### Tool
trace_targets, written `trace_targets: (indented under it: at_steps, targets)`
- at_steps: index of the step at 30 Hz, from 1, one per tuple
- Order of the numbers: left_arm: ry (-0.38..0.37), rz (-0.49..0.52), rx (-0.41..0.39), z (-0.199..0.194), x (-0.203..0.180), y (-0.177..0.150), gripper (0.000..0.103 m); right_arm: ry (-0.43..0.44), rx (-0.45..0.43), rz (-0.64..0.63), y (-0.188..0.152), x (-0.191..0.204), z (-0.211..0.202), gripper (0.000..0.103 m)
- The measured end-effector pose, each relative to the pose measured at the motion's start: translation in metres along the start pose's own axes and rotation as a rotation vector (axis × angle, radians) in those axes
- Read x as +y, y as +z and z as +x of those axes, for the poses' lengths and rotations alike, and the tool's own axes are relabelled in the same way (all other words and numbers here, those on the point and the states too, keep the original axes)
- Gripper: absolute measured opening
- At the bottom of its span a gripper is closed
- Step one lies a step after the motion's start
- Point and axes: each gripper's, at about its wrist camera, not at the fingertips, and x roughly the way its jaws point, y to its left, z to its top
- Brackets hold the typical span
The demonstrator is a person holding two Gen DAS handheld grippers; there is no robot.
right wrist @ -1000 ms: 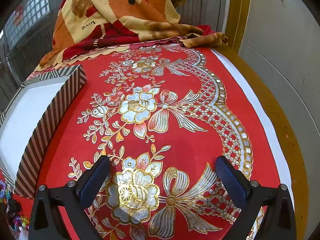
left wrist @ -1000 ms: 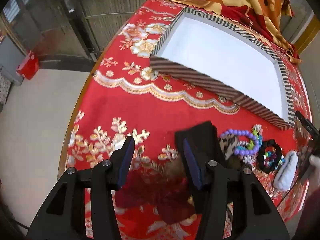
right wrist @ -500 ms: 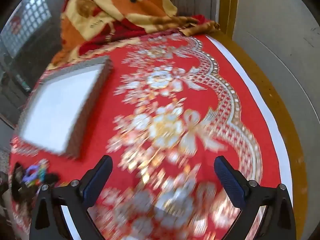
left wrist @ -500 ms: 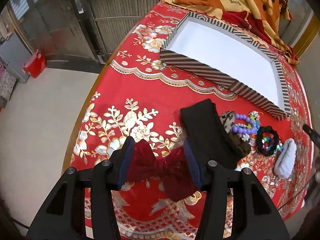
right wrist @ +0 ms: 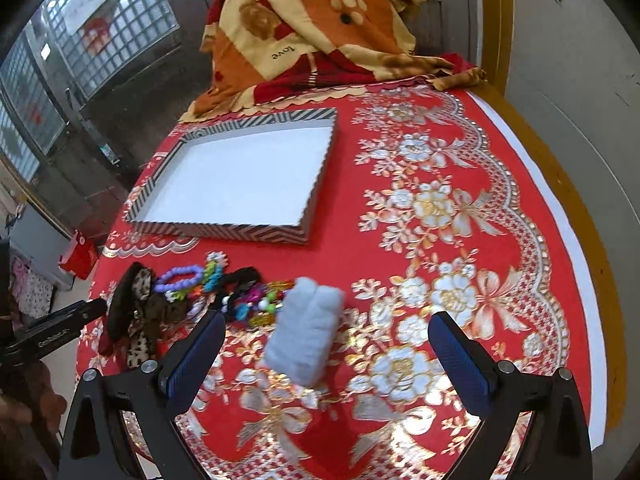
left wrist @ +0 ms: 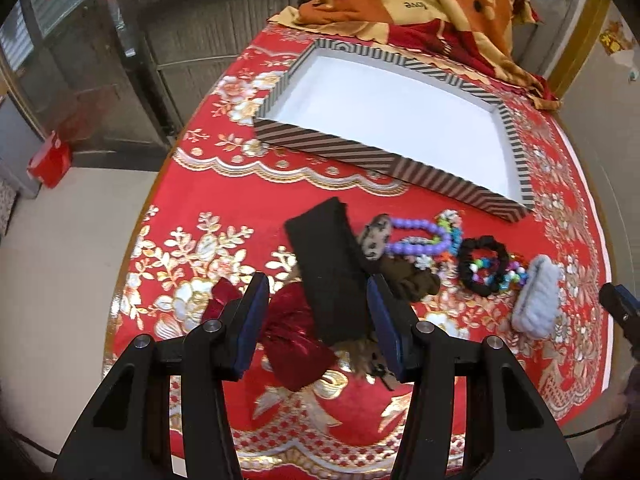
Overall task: Organize jewelry
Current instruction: 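Grasp the black velvet scrunchie with the left tool while the right tool grasps the white fluffy scrunchie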
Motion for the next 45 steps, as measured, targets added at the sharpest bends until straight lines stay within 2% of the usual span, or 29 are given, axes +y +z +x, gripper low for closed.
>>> trace_targets:
  at_steps: [7, 21, 36, 41, 45]
  targets:
    - [-0.024, 0.008, 0.008, 0.000, -0.010, -0.005, 0.050, -0.004, 0.010, -0.043, -0.004, 0.019, 0.002, 0.101]
    - [-0.011, 0.007, 0.006, -0.001, -0.008, -0.007, 0.050, 0.001, 0.008, -0.065, 0.002, 0.033, 0.008, 0.101]
    - [-0.010, -0.015, 0.019, 0.001, -0.001, -0.007, 0.050, -0.014, -0.071, -0.138, 0.003, 0.048, -0.004, 0.101]
    - [-0.011, -0.013, 0.028, 0.002, -0.002, -0.007, 0.050, 0.004, -0.109, -0.159, 0.003, 0.054, -0.015, 0.101]
    - [-0.014, -0.017, 0.033, 0.003, -0.002, -0.007, 0.050, 0.012, -0.107, -0.178, 0.003, 0.059, -0.017, 0.101]
